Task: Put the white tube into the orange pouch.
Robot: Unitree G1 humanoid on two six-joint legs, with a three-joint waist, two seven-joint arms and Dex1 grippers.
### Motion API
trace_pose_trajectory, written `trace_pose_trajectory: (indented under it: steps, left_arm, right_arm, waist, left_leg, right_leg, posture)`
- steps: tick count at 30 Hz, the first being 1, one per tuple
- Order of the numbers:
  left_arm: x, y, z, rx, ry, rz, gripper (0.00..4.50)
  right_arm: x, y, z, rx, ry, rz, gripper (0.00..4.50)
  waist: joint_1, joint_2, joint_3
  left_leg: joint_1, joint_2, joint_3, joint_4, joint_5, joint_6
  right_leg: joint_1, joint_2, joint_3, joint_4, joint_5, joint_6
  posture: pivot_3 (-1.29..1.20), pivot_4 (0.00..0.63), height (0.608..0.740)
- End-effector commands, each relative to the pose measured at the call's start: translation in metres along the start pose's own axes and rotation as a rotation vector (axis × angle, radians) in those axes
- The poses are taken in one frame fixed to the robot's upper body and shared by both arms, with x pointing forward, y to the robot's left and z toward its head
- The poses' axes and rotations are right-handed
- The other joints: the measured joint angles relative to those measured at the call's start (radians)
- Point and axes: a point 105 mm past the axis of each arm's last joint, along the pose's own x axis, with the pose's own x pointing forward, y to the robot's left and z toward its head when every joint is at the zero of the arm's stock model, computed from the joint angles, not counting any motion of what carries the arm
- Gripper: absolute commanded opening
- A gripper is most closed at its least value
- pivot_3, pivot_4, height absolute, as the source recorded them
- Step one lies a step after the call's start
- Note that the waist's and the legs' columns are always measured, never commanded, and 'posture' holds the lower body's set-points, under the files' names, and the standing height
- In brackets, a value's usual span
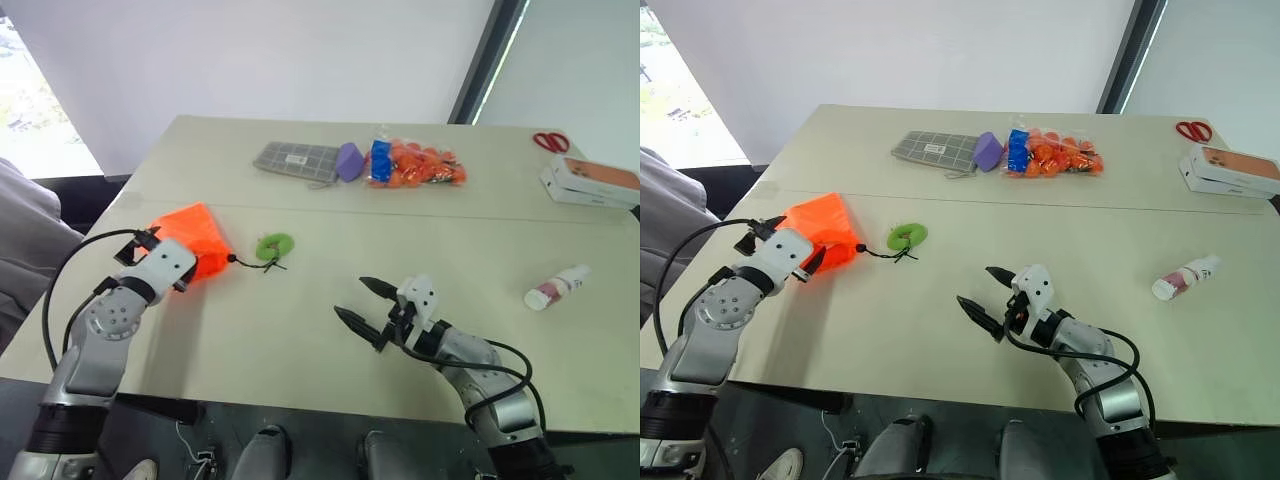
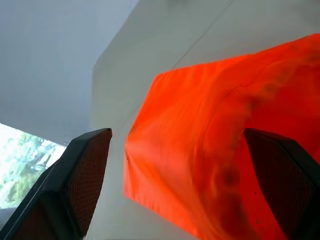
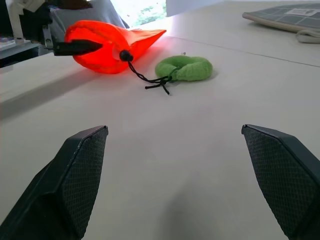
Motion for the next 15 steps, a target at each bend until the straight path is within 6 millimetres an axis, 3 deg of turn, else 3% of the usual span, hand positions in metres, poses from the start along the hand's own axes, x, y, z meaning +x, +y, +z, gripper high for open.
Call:
trace_pose_trajectory:
  steps: [1,4,15]
  left_arm:
    - [0.000,0.006,0.020,-0.016,-0.105,0.022,4.50]
    - [-0.002,0.004,0.028,-0.009,-0.143,0.016,4.50]
    - [0.010,0.004,0.007,0.133,0.019,-0.013,4.50]
  right_arm:
    - [0.000,0.003,0.014,-0.034,-0.056,-0.003,4.45]
    - [-0.001,0.004,0.012,-0.033,-0.054,-0.007,4.45]
    - [0.003,0.001,0.012,-0.042,-0.055,-0.011,4.45]
  waist:
    - [-0.002,0.000,0.000]
    - [-0.001,-0.001,0.000]
    - [-0.003,-0.001,0.000]
  left_leg:
    - [0.000,0.000,0.000,0.000,0.000,0.000]
    - [0.000,0.000,0.000,0.000,0.000,0.000]
    - [0.001,0.000,0.000,0.001,0.000,0.000]
  right_leg:
    - [0.000,0.000,0.000,0.000,0.000,0.000]
    - [0.001,0.000,0.000,0.003,0.000,0.000]
    - [0.000,0.001,0.001,0.010,0.000,0.000]
  posture:
    - [0.00,0.150,0.724]
    - [0.00,0.150,0.724]
    - [0.00,0.150,0.724]
